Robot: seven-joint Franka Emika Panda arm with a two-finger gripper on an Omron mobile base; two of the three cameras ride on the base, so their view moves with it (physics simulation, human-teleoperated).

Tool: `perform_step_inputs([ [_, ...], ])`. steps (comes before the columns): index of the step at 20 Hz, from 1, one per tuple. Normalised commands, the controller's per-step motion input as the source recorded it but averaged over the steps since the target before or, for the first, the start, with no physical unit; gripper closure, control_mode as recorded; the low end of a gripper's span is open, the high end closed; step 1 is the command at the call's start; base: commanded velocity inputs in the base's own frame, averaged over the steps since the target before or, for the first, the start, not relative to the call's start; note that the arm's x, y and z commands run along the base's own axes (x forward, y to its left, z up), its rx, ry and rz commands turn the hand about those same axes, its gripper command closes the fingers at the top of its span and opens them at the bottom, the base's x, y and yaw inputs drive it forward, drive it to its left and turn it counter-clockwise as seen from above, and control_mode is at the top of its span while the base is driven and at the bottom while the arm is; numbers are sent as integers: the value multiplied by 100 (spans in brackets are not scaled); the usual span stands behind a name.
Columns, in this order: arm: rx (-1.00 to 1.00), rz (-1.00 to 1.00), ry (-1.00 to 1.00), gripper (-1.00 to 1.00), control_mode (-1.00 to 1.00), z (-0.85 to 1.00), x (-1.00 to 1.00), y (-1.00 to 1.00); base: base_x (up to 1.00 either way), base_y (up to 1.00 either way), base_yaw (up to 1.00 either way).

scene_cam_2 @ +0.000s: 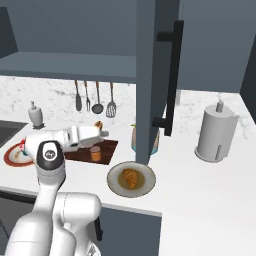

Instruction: From the different types of pastries on the counter, select a croissant and place it on the cutting board. Then retrieve a jar of jam from the cabinet and place it alongside the croissant on the cutting board.

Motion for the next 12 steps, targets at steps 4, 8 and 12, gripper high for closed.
perform_step_inputs([
  [4,0,0,1,-100,-100,0,0,0,0,0,0],
  [8,10,4,-2,-100,-100,20,-2,-38,0,0,0],
  [12,20,6,20,-100,-100,32,-17,-74,0,0,0],
])
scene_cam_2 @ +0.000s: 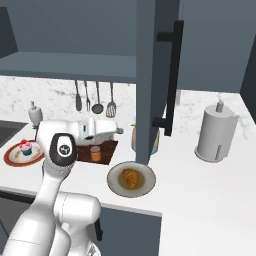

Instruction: From the different types of pastries on the counter, select a croissant and place it on the cutting board. Then retrieve a jar of jam from the cabinet and place it alongside the croissant on the cutting board.

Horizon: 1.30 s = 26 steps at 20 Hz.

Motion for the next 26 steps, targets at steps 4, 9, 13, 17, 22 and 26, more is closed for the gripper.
perform_step_inputs([
  [4,24,10,15,-100,-100,6,-12,-76,0,0,0],
  [9,25,22,29,-100,-100,-5,-9,-14,0,0,0],
  [13,16,8,15,-100,-100,-1,1,0,0,0,0],
  [17,14,0,10,-100,-100,-17,0,5,0,0,0],
  [22,26,0,15,-100,-100,-30,0,10,0,0,0],
  [26,33,0,21,-100,-100,-44,0,19,0,0,0],
])
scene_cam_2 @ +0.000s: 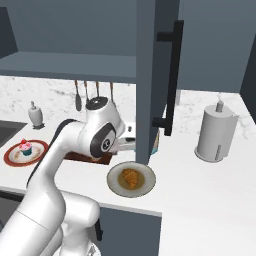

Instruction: From the different types of pastries on the counter, select a croissant and place it on the cutting board. Then retrieve a jar of jam from the cabinet and place it alongside the croissant on the cutting board.

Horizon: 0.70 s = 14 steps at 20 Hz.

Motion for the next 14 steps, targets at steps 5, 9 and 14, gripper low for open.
perform_step_inputs([
  [5,27,5,15,-100,-100,-39,0,11,0,0,0],
  [9,7,2,5,-100,-100,-11,1,0,0,0,0],
  [14,-3,1,4,-100,-100,-18,0,1,0,0,0],
])
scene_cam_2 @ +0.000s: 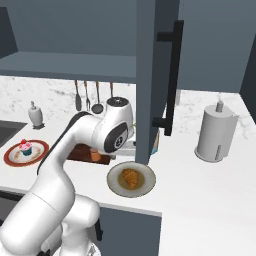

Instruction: From the different types of pastries on the counter, select a croissant and place it on the cutting board. Then retrieve a jar of jam from the cabinet and place it alongside the croissant on the cutting board.

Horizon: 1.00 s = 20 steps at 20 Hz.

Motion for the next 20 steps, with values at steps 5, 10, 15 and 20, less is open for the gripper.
perform_step_inputs([
  [5,-9,6,1,-100,-100,-47,-5,11,0,0,0],
  [10,-3,1,6,-100,-100,-19,-2,2,0,0,0],
  [15,0,3,5,-100,-100,-40,0,0,0,0,0],
  [20,0,4,7,-100,-100,-48,10,0,0,0,0],
])
